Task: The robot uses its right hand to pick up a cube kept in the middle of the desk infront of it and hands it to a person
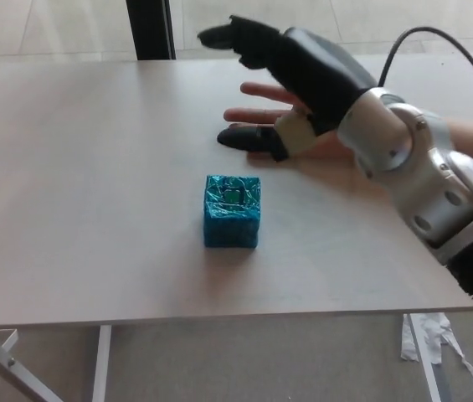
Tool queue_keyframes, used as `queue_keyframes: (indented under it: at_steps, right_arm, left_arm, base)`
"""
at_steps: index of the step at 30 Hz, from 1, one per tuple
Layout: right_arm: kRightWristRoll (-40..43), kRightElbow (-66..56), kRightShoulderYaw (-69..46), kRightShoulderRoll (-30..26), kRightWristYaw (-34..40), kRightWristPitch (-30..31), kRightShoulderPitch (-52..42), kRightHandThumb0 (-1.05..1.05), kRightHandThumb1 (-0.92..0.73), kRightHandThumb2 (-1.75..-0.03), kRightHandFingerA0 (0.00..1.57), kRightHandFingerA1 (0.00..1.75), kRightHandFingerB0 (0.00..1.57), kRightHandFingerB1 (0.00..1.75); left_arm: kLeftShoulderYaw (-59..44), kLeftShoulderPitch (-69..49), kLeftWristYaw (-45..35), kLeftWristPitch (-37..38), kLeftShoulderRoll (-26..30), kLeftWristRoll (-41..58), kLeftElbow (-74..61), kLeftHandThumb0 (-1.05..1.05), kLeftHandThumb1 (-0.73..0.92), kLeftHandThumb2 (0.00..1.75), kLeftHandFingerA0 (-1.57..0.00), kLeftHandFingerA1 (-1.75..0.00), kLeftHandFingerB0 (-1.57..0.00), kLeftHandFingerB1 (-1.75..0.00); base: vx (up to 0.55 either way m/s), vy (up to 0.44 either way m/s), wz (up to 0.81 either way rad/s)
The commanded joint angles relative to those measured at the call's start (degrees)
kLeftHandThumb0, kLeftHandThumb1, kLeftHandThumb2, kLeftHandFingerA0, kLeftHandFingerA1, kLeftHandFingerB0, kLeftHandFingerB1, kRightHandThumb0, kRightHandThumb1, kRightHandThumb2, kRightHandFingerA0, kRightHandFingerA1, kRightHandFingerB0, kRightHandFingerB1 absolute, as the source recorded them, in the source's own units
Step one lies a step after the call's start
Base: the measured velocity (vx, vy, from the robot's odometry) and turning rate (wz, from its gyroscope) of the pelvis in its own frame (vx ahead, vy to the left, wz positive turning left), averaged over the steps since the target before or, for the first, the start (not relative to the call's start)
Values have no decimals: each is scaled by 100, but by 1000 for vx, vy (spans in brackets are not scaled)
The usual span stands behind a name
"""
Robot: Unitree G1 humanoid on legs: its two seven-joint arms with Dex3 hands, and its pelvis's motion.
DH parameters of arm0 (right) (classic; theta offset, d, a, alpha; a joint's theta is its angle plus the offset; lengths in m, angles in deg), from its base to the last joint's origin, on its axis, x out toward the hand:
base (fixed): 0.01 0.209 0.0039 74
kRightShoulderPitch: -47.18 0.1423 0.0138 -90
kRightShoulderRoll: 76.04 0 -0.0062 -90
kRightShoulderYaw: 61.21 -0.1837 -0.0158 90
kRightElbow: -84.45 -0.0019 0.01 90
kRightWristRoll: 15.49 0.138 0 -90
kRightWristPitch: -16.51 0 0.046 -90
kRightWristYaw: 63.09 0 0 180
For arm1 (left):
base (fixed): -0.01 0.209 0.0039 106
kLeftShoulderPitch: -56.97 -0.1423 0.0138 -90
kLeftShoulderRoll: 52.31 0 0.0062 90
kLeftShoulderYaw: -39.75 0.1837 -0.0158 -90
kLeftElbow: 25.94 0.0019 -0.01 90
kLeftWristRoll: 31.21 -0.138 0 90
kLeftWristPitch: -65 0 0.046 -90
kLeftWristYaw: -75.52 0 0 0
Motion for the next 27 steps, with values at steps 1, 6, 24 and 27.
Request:
queue_keyframes:
  at_steps: [1, 6, 24, 27]
  right_arm:
    - [-963, 665, 510, 270, 18, 341, 240, -85, -68, -61, 25, 56, 22, 37]
    - [-1197, 843, 809, 380, -48, 511, 113, -84, -67, -61, 25, 58, 25, 38]
    - [-2069, 422, 1439, 424, -1692, 1542, 134, -95, -68, -62, 24, 65, 14, 32]
    - [-2176, 372, 1541, 417, -1781, 1621, 116, -95, -52, -97, 26, 66, 7, 40]
  left_arm:
    - [95, -15, 26, 198, 46, 53, -42, -65, 47, 87, -52, -65, -46, -54]
    - [89, -2, 34, 175, 31, 91, -30, -64, 59, 58, -58, -61, -51, -40]
    - [292, 0, -5, 233, 84, 41, -38, -66, 61, 59, -55, -58, -54, -40]
    - [259, -25, -57, 222, 70, 96, -60, -66, 60, 58, -54, -59, -55, -42]
  base:
    - [0, 0, 0]
    - [0, 0, 0]
    - [0, 0, 0]
    - [0, 0, 0]
